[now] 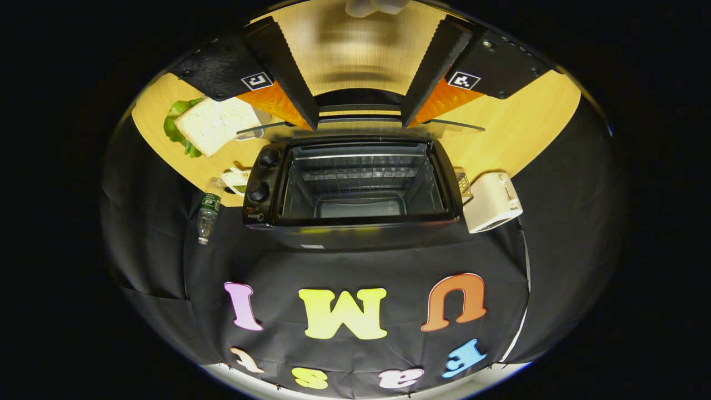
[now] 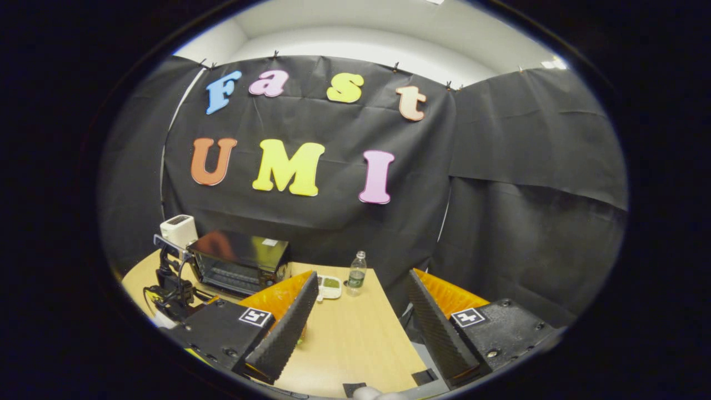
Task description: Open the electric oven with the left hand, put the food in, and close the electric oven.
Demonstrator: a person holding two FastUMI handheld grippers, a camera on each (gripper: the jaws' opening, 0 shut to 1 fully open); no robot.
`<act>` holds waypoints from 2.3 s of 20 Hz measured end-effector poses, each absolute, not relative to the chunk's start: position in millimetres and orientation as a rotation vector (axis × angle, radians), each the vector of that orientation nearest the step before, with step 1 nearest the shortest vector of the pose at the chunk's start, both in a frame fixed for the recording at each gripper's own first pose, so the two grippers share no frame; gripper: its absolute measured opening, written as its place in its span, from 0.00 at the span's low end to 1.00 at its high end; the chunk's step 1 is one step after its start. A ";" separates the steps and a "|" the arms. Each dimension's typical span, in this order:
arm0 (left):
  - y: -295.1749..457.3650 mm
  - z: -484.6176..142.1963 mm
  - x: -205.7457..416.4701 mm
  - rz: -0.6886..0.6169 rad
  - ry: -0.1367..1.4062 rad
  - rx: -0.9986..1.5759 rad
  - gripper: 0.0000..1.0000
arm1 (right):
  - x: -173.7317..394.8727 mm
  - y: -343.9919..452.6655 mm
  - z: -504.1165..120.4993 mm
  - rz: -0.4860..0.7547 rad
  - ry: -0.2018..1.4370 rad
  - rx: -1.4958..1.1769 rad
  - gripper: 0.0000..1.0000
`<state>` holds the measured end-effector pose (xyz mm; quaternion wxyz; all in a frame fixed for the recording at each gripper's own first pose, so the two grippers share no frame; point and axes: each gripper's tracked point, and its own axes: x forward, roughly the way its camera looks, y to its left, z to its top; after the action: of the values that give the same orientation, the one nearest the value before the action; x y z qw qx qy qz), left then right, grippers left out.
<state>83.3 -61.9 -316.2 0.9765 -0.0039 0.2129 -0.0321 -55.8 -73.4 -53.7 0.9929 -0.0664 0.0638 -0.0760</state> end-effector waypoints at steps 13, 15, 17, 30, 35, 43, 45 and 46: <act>-64.6 -401.3 48.9 -0.058 0.637 -0.054 0.96 | -56.0 -72.6 -79.5 -0.140 0.185 -0.144 0.95; -67.9 -405.6 49.1 -0.066 0.635 -0.049 0.96 | -54.3 -73.2 -85.1 -0.139 0.194 -0.151 1.00; -67.6 -405.2 48.4 -0.068 0.626 -0.026 0.95 | -53.5 -76.9 -94.9 -0.141 0.217 -0.151 0.95; -20.5 -264.3 23.3 -0.089 0.371 -0.007 0.96 | -25.4 -45.4 -192.7 -0.036 0.393 -0.015 1.00; 3.6 -203.5 -11.9 -0.087 0.280 -0.004 0.96 | -11.8 -13.5 -264.1 0.047 0.523 0.083 1.00; 8.7 -135.9 -40.6 -0.037 0.196 -0.054 0.95 | 40.0 16.8 -338.6 0.199 0.671 0.142 0.99; 8.6 -127.3 -42.0 -0.026 0.184 -0.044 0.96 | 56.5 24.1 -347.8 0.231 0.699 0.180 0.99; 7.7 -121.2 -41.6 -0.022 0.176 -0.036 0.96 | 64.5 26.4 -352.3 0.240 0.712 0.197 0.98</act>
<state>-41.6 7.7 -121.2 0.9959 -0.0181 0.0878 -0.0111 64.5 26.4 -352.3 0.9255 0.0962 0.3472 0.1172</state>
